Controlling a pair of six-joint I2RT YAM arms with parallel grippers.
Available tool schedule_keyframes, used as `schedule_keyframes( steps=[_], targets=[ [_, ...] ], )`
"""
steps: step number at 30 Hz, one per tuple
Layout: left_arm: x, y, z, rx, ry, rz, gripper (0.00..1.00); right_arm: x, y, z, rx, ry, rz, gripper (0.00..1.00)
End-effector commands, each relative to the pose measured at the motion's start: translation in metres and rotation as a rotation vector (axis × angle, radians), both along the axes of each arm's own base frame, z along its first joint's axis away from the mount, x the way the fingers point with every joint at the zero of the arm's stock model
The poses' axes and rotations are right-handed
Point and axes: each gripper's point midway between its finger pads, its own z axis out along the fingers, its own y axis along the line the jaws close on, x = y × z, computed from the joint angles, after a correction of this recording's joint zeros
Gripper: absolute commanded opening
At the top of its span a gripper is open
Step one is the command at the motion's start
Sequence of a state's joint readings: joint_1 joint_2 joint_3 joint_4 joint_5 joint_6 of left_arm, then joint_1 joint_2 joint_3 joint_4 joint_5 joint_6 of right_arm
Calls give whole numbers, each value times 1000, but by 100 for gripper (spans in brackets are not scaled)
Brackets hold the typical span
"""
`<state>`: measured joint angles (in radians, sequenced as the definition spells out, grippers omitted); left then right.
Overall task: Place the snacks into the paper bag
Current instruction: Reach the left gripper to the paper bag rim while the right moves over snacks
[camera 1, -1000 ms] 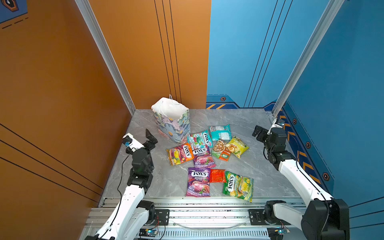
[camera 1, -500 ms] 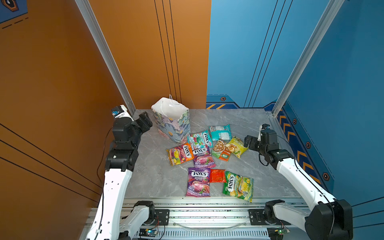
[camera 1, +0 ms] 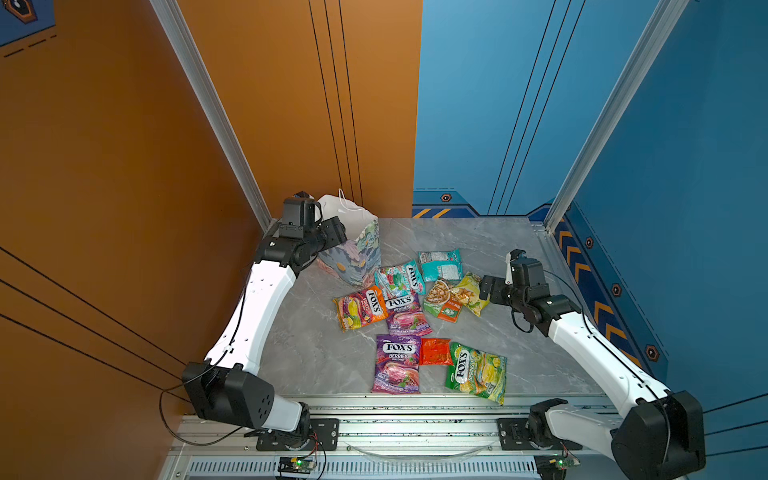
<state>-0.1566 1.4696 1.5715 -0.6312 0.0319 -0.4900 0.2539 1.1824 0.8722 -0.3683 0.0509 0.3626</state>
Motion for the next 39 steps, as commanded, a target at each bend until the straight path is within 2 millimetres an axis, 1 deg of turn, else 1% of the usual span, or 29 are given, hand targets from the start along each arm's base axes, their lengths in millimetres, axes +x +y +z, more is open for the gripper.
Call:
schedule_keyframes(
  steps=[1, 4, 6, 10, 14, 17, 20, 24, 26, 31, 33, 37, 39],
  targets=[
    [3, -4, -6, 12, 46, -23, 79, -7, 6, -4, -7, 29, 44, 100],
    [13, -6, -17, 17, 74, -25, 79, -7, 9, -4, -1, 27, 58, 100],
    [19, -5, -20, 23, 81, -14, 79, -6, 11, -5, 1, 30, 66, 100],
    [31, -7, -25, 21, 92, -15, 79, -7, 12, -7, -2, 38, 74, 100],
    [40, -8, -28, 20, 98, -16, 76, -8, 13, -9, -7, 41, 79, 100],
    [43, -10, -30, 8, 107, -28, 68, -8, 13, -10, -8, 45, 81, 100],
    [45, -11, -32, -3, 113, -35, 57, -8, 13, -11, -7, 47, 79, 100],
    [46, -10, -34, -9, 118, -41, 53, -9, 14, -14, -8, 53, 80, 100],
    [46, -11, -37, -20, 128, -51, 46, -9, 15, -15, -8, 56, 85, 100],
    [45, -10, -38, -36, 137, -65, 39, -8, 15, -17, -8, 59, 84, 100],
    [44, -10, -40, -38, 150, -73, 34, -8, 16, -18, -7, 60, 84, 100],
    [43, -3, -41, -49, 159, -73, 23, -7, 16, -18, -6, 59, 83, 100],
    [44, 2, -38, -58, 155, -68, 20, -7, 16, -19, -7, 61, 83, 100]
  ],
)
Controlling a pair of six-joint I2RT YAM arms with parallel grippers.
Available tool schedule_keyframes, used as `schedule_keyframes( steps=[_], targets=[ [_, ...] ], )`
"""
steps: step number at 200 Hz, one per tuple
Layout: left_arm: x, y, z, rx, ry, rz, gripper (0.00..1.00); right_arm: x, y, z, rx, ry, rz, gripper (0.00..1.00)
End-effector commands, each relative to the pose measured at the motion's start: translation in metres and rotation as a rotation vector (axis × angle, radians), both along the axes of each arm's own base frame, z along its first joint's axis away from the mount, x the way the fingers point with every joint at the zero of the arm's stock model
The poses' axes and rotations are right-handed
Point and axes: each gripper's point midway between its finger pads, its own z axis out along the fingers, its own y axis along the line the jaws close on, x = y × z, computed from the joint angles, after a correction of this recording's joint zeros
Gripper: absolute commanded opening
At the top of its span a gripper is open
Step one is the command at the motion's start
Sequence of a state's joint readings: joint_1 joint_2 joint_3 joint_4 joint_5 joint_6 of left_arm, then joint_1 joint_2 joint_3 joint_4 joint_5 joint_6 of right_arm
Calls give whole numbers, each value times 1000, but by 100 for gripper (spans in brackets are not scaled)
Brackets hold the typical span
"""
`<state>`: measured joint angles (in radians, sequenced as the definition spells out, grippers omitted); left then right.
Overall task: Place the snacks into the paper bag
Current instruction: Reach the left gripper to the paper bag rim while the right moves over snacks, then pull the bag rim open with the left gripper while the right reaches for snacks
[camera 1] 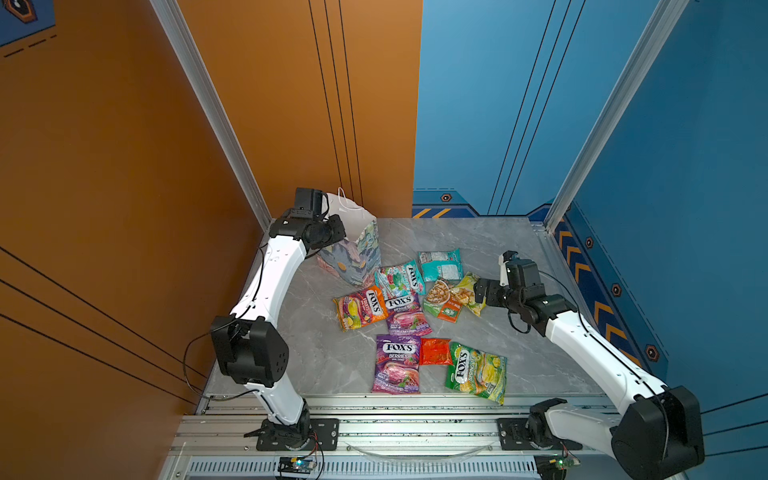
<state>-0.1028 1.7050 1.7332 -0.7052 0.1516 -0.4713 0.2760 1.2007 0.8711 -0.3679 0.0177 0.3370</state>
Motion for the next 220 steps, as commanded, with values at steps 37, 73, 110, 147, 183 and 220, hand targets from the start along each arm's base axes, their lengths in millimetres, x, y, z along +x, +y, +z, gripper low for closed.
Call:
schedule_keyframes(
  steps=[37, 73, 110, 147, 183, 220],
  targets=[
    [0, 20, 22, -46, -14, -7, 7, -4, 4, -14, 0, 43, 16, 100],
    [-7, 26, 37, -56, -26, -28, 2, -2, 7, -10, 13, 32, 17, 100],
    [-23, 37, 53, -64, -48, -31, 0, 0, 15, 0, 38, 19, 27, 100],
    [-39, 45, 73, -101, -91, -32, 0, 2, 47, 8, 55, 11, 89, 99],
    [-60, 57, 80, -130, -111, -26, 0, 0, 120, 8, 149, 47, 207, 88],
    [-80, 67, 80, -123, -122, -8, 0, -15, 217, -12, 180, 130, 362, 76]
  ],
)
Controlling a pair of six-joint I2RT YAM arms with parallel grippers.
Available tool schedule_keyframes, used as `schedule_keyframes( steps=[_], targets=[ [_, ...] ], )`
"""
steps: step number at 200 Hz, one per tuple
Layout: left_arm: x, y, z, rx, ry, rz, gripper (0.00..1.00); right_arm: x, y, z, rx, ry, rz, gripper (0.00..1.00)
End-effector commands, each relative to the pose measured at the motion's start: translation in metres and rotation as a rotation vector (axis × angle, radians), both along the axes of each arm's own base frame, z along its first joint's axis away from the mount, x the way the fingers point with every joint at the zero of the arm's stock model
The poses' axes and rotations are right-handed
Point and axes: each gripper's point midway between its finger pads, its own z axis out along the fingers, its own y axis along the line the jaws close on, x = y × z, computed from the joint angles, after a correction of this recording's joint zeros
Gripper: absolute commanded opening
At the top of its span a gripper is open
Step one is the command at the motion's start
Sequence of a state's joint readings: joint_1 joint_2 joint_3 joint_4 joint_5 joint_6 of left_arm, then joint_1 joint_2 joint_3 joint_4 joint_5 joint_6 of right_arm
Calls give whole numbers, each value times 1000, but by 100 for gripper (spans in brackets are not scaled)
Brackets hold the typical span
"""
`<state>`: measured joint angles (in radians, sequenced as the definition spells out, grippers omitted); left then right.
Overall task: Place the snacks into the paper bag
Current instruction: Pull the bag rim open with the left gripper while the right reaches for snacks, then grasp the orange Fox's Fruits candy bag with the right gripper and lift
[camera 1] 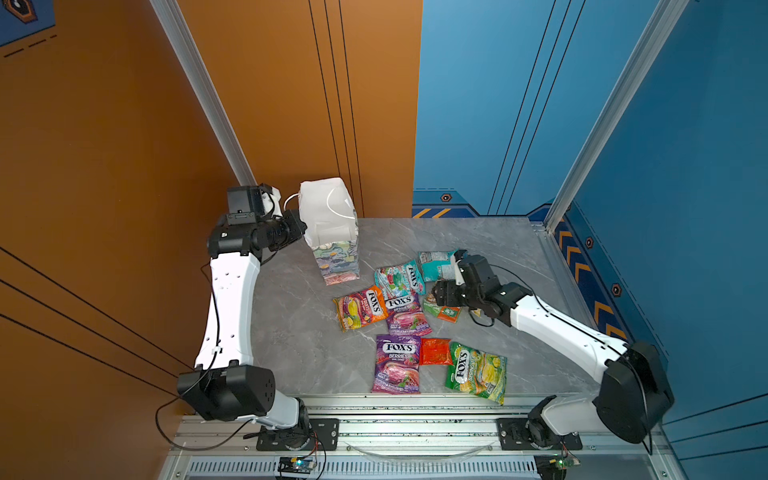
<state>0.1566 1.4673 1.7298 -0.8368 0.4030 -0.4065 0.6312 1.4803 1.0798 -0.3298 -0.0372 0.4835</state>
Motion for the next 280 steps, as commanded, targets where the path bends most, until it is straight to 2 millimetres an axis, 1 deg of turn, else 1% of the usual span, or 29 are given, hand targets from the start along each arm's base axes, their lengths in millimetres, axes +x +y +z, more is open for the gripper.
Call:
schedule_keyframes(
  steps=[1, 6, 14, 29, 38, 39, 56, 83, 97, 108, 120, 123, 130, 140, 157, 168, 184, 197, 218, 232, 250, 267, 280],
  targets=[
    [-13, -2, -2, -5, -3, -36, 0, -10, 61, -4, 64, 46, 76, 76],
    [-16, -2, -2, -3, -4, -35, 0, -11, 71, -11, 61, 63, 89, 74],
    [-18, 0, 0, 1, -11, -30, 0, -13, 87, -16, 69, 80, 111, 70],
    [-23, 0, 2, 5, -19, -31, 0, -18, 111, -32, 75, 130, 142, 66],
    [-25, 1, 3, 6, -24, -29, 0, -20, 123, -37, 87, 147, 156, 64],
    [-26, 1, 4, 7, -25, -29, 0, -20, 125, -35, 92, 145, 157, 64],
    [-29, 4, 6, 12, -34, -19, 0, -22, 135, -50, 98, 181, 149, 62],
    [-33, 4, 8, 13, -40, -20, 0, -22, 144, -62, 136, 216, 136, 60],
    [-35, 3, 8, 10, -41, -24, 0, -24, 141, -64, 126, 224, 127, 57],
    [-37, 2, 8, 10, -43, -26, 0, -27, 135, -56, 129, 204, 107, 57],
    [-39, 2, 8, 10, -46, -26, 0, -31, 122, -48, 131, 180, 73, 58],
    [-39, 2, 9, 10, -48, -25, 0, -33, 118, -50, 125, 183, 65, 59],
    [-41, 1, 10, 8, -51, -28, 0, -38, 112, -43, 134, 173, 54, 59],
    [-43, 0, 11, 4, -56, -31, 0, -48, 102, -44, 124, 180, 41, 60],
    [-48, -1, 15, 1, -69, -34, 0, -67, 90, -43, 92, 178, 30, 63],
    [-52, -2, 16, 1, -74, -35, 0, -77, 87, -44, 73, 173, 27, 64],
    [-58, -1, 16, 4, -79, -30, 0, -86, 94, -42, 83, 169, 44, 64],
    [-62, 0, 13, 1, -75, -26, 0, -84, 102, -43, 89, 162, 51, 64],
    [-69, 2, 7, -4, -58, -19, 0, -71, 120, -45, 110, 163, 55, 64],
    [-75, 3, 4, -5, -50, -14, 0, -62, 131, -54, 110, 178, 64, 64],
    [-80, 3, 2, -12, -47, -12, 0, -51, 149, -59, 158, 204, 75, 63],
    [-86, 4, 0, -4, -41, -6, 0, -42, 157, -70, 176, 229, 53, 63],
    [-89, 5, -1, 5, -36, -1, 0, -36, 157, -80, 175, 246, 20, 64]
  ],
)
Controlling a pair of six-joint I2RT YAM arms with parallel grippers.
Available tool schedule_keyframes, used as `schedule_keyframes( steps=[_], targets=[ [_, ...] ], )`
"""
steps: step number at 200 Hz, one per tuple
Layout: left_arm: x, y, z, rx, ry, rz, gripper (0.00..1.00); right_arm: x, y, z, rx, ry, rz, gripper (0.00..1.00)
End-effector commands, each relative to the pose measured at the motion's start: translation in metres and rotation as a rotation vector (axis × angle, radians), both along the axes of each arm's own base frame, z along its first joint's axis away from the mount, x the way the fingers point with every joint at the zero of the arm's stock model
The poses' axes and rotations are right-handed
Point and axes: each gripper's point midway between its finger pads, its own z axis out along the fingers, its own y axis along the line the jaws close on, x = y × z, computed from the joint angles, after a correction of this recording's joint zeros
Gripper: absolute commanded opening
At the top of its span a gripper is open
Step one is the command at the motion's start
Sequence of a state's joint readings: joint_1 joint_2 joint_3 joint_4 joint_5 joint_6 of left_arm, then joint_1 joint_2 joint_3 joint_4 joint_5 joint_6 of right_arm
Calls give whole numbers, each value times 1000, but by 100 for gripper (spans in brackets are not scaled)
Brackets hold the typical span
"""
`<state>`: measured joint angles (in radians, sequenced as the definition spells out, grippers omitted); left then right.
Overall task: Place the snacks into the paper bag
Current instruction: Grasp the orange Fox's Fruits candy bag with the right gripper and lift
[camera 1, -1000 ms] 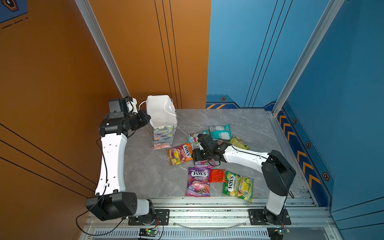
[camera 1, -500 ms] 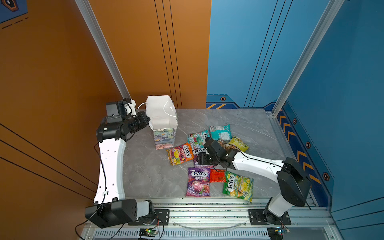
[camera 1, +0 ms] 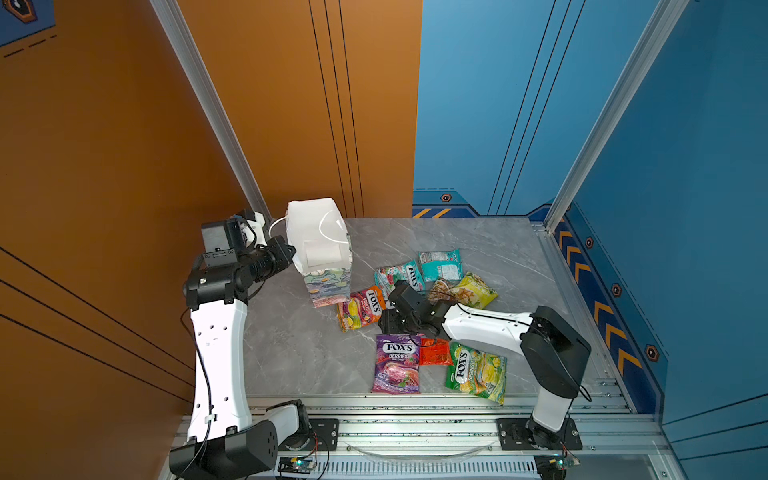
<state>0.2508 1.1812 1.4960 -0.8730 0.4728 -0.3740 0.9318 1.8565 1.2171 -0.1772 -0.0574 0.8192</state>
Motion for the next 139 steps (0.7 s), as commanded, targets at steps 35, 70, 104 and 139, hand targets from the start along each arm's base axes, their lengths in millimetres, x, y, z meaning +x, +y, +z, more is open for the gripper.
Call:
schedule_keyframes(
  steps=[35, 70, 104, 139],
  targets=[
    [-17, -4, -2, 16, 0, -23, 0, 28, 10, -20, 100, 59, -144, 64],
    [-21, -5, -2, 16, 2, -25, 0, 40, 13, -34, 174, 94, -196, 64],
    [-23, -5, -3, 21, 3, -24, 0, 53, 9, -41, 187, 107, -214, 64],
    [-23, -4, -3, 22, 3, -24, 0, 55, 29, -44, 236, 131, -149, 63]
  ],
)
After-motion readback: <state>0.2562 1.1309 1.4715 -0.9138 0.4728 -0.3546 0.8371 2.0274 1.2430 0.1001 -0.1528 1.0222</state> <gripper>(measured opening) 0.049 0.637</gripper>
